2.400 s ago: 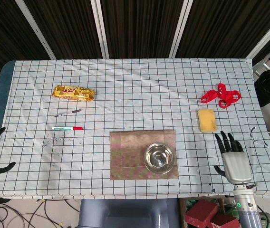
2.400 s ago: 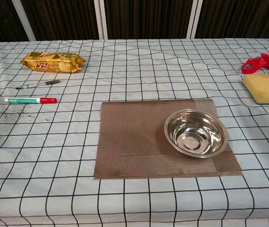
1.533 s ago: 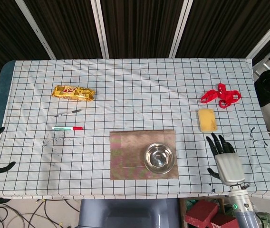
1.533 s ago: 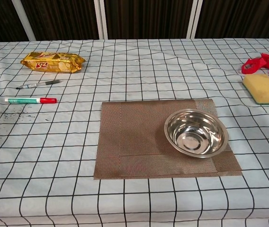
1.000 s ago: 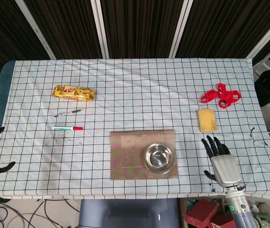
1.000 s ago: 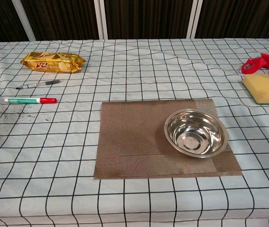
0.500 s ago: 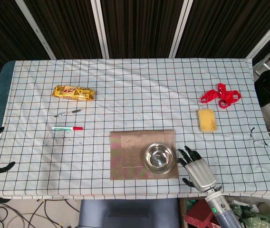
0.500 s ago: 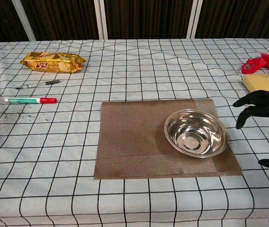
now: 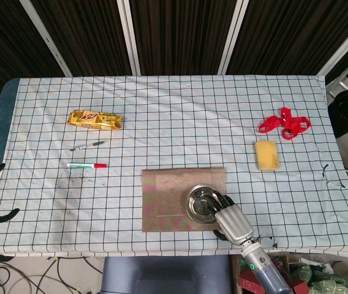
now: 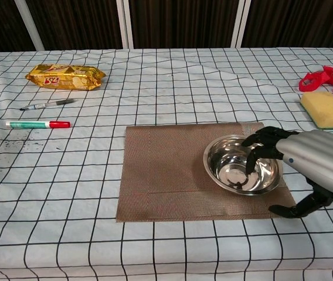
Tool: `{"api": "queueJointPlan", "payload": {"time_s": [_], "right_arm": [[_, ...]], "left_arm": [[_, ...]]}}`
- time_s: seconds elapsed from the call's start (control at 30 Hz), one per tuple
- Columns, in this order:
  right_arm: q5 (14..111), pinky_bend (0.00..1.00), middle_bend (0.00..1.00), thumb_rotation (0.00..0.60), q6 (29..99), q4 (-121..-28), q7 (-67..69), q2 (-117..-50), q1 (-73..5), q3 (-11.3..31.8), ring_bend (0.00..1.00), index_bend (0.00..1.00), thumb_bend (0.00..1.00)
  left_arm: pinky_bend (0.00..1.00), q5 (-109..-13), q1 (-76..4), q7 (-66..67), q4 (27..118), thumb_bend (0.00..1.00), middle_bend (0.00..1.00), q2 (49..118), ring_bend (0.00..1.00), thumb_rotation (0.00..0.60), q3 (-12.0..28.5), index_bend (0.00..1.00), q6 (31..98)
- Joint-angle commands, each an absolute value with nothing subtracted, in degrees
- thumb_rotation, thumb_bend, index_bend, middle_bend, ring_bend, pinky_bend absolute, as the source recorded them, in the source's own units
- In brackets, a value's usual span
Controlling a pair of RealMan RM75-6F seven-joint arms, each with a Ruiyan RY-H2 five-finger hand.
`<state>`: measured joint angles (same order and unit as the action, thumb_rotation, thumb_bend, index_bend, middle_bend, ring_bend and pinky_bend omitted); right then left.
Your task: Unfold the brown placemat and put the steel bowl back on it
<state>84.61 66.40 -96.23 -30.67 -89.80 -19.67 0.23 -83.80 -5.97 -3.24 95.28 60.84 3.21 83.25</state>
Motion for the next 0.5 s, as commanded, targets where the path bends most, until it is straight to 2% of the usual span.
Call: {"api": "queueJointPlan", "payload": {"time_s": [0.03, 0.17, 0.33, 0.5], "right_arm": [[83.7, 0.18, 0.13, 0.600, 65.8, -95.0, -30.7, -91.1, -20.2, 0.8, 0.05, 0.39, 0.20], [82.7, 0.18, 0.14, 0.600, 65.1, -93.4, -30.5, -92.5, -20.7, 1.3, 0.05, 0.45, 0.26], [81.9, 0.18, 0.17, 0.600, 64.2, -91.7, -30.2, -93.4, -21.3, 1.1, 0.06, 0.60, 0.41], [82.1, 0.18, 0.18, 0.600, 64.8, -91.8, -30.1, -92.8, -21.1, 0.7, 0.06, 0.66, 0.44]], "left_arm": [[0.01, -83.7, -6.0, -3.3, 95.3, 0.01, 0.00, 60.8, 0.00, 0.600, 3.2, 0.00, 83.2], [0.01, -83.7, -6.0, -3.4, 95.3, 0.01, 0.00, 60.8, 0.00, 0.600, 3.2, 0.00, 83.1], [0.01, -83.7, -6.0, -3.4, 95.4, 0.01, 0.00, 60.8, 0.00, 0.600, 3.2, 0.00, 83.1], [0.01, -83.6, -6.0, -3.4, 95.4, 0.01, 0.00, 60.8, 0.00, 0.600, 3.2, 0.00, 83.1]]}}
